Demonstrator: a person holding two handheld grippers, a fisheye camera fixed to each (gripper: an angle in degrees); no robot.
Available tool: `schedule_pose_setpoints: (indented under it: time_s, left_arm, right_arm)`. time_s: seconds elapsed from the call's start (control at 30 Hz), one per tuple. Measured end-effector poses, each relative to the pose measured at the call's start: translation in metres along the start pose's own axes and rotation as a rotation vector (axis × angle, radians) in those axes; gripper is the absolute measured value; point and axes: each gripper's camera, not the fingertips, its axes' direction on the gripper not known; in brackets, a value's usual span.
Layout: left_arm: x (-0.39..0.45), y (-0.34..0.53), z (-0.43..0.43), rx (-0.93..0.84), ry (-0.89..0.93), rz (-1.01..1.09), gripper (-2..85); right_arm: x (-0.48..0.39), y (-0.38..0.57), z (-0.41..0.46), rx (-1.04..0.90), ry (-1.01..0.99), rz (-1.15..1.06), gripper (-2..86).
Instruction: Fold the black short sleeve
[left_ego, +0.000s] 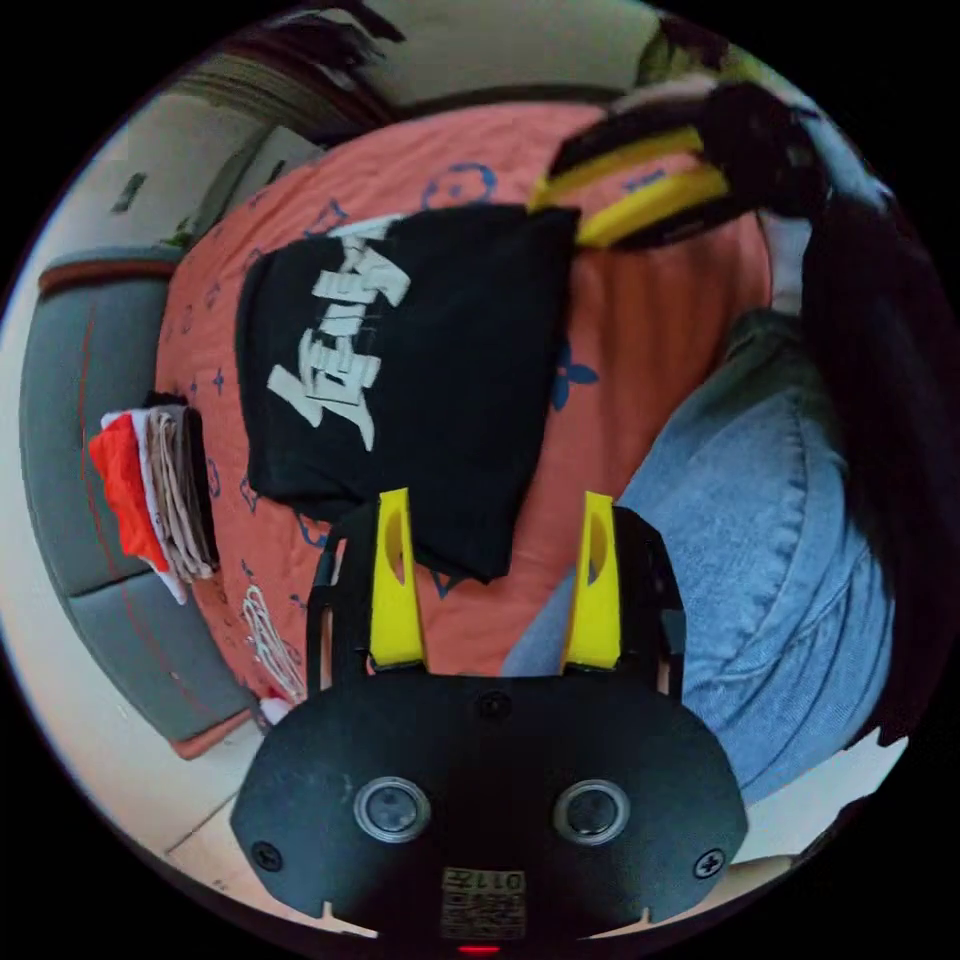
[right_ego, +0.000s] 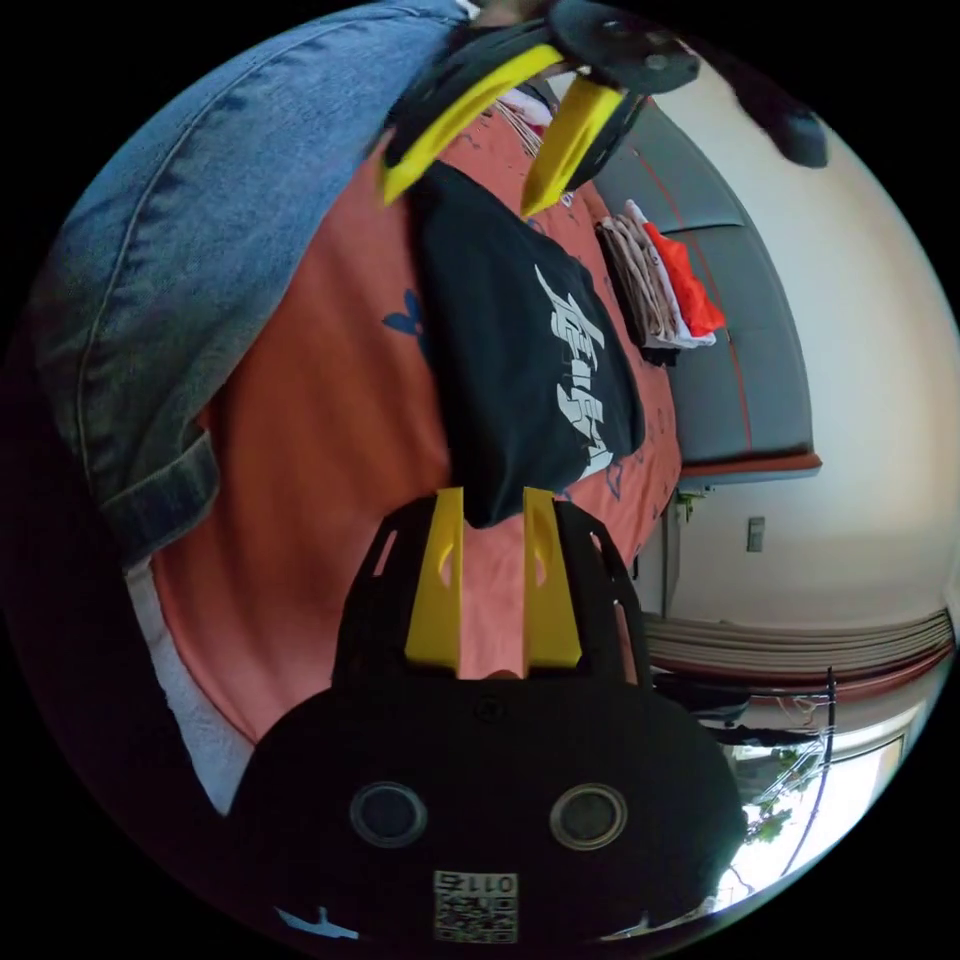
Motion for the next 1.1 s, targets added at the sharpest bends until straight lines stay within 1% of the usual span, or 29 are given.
schedule_pose_setpoints:
  time_s: [0.03,0.1,0.23,0.37,0.43,0.53,0.6,0.7,0.77,0.87,0.9,0.93,0.97,1.03,1.07,1.1]
  left_arm:
    - [0.008,-0.011,0.002,-0.043,-0.024,0.024,19.6]
    - [0.014,-0.021,-0.005,-0.033,-0.061,0.034,19.8]
    - [0.023,-0.039,-0.001,-0.116,-0.14,0.02,20.6]
    - [0.013,-0.057,0.003,-0.17,-0.088,-0.057,21.8]
    - [0.01,-0.059,0.002,-0.154,-0.053,-0.069,21.4]
    - [0.001,-0.057,-0.002,-0.147,0.003,-0.159,19.7]
    - [0.002,-0.058,-0.005,-0.13,0.015,-0.159,18.4]
    - [0.015,-0.059,-0.018,-0.073,-0.074,-0.105,15.7]
    - [0.026,-0.057,-0.028,0.0,-0.157,-0.07,14.3]
    - [0.03,-0.062,-0.021,-0.026,-0.172,-0.017,13.6]
    - [0.03,-0.062,-0.02,-0.026,-0.174,-0.011,13.6]
    - [0.028,-0.062,-0.019,-0.028,-0.172,-0.011,13.7]
    - [0.027,-0.061,-0.017,-0.029,-0.173,-0.014,13.9]
    - [0.025,-0.061,-0.012,-0.043,-0.196,-0.014,14.4]
    - [0.024,-0.062,-0.006,-0.072,-0.215,-0.018,14.8]
    - [0.022,-0.063,-0.003,-0.085,-0.225,-0.022,14.9]
  right_arm:
    - [0.004,-0.001,-0.006,0.006,-0.019,0.0,10.2]
    - [0.01,-0.002,-0.014,0.015,-0.04,0.004,10.9]
    - [0.019,-0.017,-0.013,0.01,0.011,-0.025,12.5]
    - [0.031,-0.03,-0.008,0.028,0.012,-0.12,12.3]
    - [0.046,-0.032,-0.01,0.032,-0.009,-0.079,11.8]
    - [0.073,-0.038,-0.017,0.07,0.023,-0.022,11.0]
    - [0.083,-0.044,-0.01,0.028,-0.039,-0.066,11.0]
    - [0.09,-0.047,-0.003,-0.008,-0.054,-0.13,10.5]
    - [0.09,-0.044,0.002,-0.003,-0.013,-0.185,8.9]
    - [0.096,-0.045,0.015,-0.001,0.003,-0.274,5.6]
    - [0.104,-0.046,0.017,0.0,-0.013,-0.266,5.4]
    - [0.127,-0.048,0.02,-0.009,-0.126,-0.236,4.9]
    - [0.158,-0.05,0.024,-0.02,-0.274,-0.157,4.6]
    - [0.206,-0.049,0.032,-0.02,-0.444,-0.034,4.3]
    - [0.234,-0.047,0.038,-0.012,-0.501,0.024,4.1]
    - [0.247,-0.046,0.04,-0.005,-0.518,0.047,4.1]
